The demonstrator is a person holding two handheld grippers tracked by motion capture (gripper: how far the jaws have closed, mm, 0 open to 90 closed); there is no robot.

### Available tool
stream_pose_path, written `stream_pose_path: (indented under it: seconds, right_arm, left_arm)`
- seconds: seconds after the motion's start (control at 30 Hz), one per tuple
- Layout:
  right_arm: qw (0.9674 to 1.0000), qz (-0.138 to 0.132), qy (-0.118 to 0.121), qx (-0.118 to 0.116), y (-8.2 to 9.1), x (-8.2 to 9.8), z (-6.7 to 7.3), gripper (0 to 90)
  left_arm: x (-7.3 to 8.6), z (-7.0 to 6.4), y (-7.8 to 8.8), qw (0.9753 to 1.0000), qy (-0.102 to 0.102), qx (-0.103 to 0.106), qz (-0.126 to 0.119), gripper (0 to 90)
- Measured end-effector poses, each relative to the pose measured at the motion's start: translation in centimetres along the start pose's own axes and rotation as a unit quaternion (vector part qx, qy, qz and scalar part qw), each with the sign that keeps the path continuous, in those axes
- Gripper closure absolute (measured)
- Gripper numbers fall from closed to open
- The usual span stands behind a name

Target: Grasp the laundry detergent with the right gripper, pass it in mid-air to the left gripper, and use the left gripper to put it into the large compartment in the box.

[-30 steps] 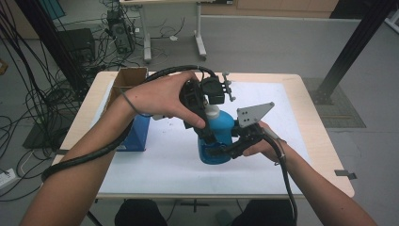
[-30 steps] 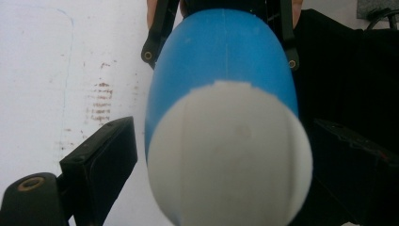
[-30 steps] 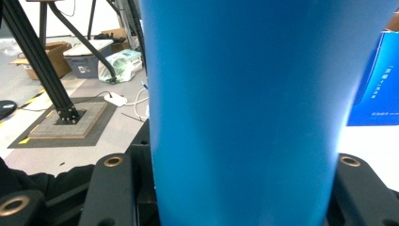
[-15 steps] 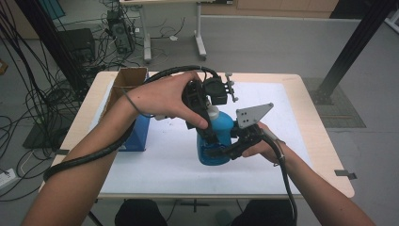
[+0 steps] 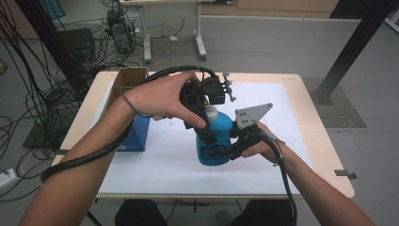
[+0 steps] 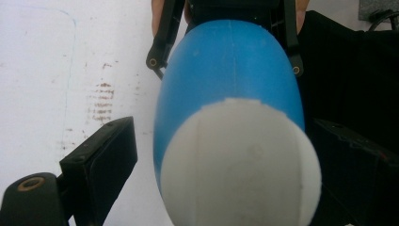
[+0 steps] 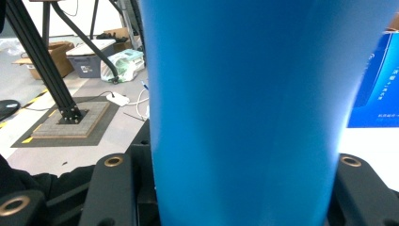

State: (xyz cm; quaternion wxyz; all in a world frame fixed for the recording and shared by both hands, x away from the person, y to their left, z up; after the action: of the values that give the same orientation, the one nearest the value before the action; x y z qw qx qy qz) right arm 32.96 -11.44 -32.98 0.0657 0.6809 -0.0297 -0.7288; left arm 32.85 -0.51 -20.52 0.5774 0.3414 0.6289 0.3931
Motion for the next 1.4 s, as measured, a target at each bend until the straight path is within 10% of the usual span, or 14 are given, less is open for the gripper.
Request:
stream_pose_path:
  seconds: [1.4]
  right_arm:
    - [1.0000, 0.006, 0.002, 0.000, -0.09, 0.21, -0.05, 43.5]
  left_arm:
    - [0.09, 0.00, -0.02, 1.0000, 0.000, -0.001, 0.003, 10.4]
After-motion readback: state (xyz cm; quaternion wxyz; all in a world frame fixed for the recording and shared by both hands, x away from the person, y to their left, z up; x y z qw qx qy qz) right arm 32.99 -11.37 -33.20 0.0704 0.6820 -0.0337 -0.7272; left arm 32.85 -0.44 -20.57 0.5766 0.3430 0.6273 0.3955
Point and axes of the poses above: each handheld gripper's, and its own axes: y roughly backward along the jaws, x roughly out of its underside, z roughly to its left, the point moved 4 cm from there along -y, roughly forward along the jaws, and after that the axes turned 10 degrees about -z, right-handed, at the moved point
